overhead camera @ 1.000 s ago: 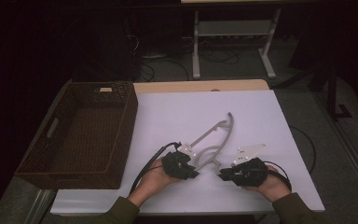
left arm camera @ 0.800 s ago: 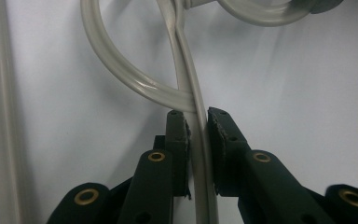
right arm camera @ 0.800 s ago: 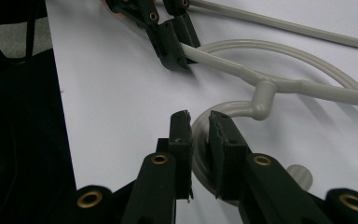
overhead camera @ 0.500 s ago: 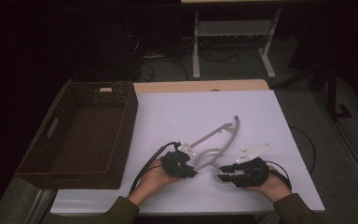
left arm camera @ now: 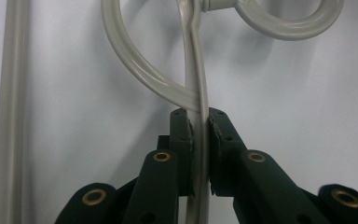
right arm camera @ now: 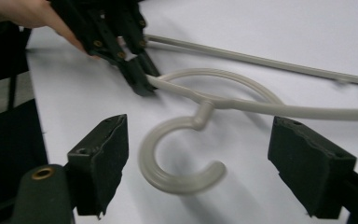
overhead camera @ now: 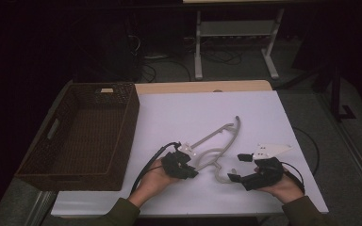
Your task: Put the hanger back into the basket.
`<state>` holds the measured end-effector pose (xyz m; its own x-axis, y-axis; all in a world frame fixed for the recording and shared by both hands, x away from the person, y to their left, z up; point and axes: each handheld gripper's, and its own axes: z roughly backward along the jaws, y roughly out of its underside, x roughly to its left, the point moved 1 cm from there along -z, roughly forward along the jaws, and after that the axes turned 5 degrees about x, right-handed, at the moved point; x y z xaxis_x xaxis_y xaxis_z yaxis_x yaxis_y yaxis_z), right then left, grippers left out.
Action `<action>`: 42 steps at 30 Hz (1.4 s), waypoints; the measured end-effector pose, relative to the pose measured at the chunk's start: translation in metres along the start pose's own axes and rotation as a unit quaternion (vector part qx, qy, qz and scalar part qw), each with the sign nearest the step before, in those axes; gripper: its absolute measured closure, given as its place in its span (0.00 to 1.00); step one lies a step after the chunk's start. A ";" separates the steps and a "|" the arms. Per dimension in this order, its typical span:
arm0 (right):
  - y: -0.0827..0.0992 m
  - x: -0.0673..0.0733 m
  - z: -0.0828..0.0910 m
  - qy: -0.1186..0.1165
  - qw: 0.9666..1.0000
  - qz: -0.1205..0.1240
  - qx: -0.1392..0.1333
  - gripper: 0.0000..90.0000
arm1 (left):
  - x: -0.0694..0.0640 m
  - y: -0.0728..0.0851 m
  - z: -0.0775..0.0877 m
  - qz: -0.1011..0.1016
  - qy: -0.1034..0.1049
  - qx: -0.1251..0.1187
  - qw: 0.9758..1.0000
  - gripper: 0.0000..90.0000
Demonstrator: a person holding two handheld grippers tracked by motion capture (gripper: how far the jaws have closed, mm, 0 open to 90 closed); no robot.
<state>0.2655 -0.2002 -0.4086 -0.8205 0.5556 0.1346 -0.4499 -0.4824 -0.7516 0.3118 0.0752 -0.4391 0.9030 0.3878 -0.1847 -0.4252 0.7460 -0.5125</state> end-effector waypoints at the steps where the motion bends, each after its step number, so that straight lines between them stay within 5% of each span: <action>1: 0.002 -0.002 0.002 0.004 1.000 -0.001 -0.001 0.21 | 0.000 0.000 0.001 0.000 -0.001 -0.001 1.000 0.91; 21: 0.034 -0.016 0.020 0.070 0.995 -0.058 -0.029 0.12 | 0.005 -0.002 0.036 0.014 -0.002 -0.046 0.999 0.91; 42: 0.042 -0.019 0.018 0.093 0.993 -0.068 -0.029 0.01 | 0.015 -0.024 0.108 0.032 -0.010 -0.083 0.996 0.91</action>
<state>0.2559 -0.2436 -0.4307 -0.6727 0.7302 0.1195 -0.5263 -0.3587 -0.7710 0.3287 0.1211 -0.3387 0.8727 0.4432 -0.2047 -0.4636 0.6210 -0.6319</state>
